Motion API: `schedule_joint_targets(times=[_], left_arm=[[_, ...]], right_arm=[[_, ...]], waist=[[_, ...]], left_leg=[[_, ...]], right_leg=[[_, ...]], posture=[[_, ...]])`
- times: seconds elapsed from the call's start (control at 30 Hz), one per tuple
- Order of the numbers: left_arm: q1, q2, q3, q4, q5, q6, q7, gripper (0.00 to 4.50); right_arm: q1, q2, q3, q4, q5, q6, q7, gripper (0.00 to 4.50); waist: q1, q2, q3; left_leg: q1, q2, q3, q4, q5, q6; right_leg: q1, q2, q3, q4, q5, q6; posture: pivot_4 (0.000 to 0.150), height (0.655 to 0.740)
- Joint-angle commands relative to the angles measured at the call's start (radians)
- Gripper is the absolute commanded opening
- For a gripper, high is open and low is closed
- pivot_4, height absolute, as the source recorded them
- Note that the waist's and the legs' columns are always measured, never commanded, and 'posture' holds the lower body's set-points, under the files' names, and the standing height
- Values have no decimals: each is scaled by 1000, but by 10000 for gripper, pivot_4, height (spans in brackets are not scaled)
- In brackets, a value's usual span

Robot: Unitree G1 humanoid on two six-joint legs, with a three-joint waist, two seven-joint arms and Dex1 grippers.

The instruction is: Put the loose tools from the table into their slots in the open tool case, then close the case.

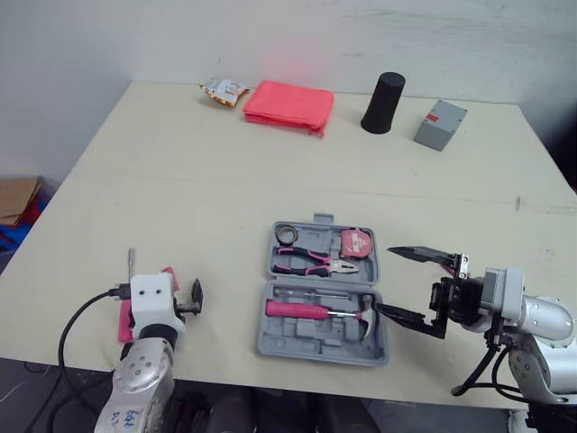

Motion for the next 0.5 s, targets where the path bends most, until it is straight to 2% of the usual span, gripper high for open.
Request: schedule_joint_targets(times=[0.03, 0.27, 0.5], left_arm=[[19, -24, -15, 47, 44, -17, 12, 44725], [40, -130, 89, 77, 24, -30, 44, 44725], [15, -146, 109, 110, -3, 5, 6, 44725]], right_arm=[[20, -11, -42, -40, 9, -6, -16, 45000], [48, -25, -67, -46, 11, -8, -17, 45000], [50, -33, -73, -55, 8, 0, -28, 45000]], waist=[[3, 0, 0], [1, 3, -2], [-1, 4, -2]], left_leg=[[0, 0, 0, 0, 0, 0], [1, 0, 1, 0, 0, 0], [4, 0, 1, 0, 0, 1]], right_leg=[[0, 0, 0, 0, 0, 0], [1, 0, 0, 0, 0, 0], [3, 1, 1, 2, 0, 0]], posture=[[1500, 7400], [1500, 7400], [1500, 7400]])
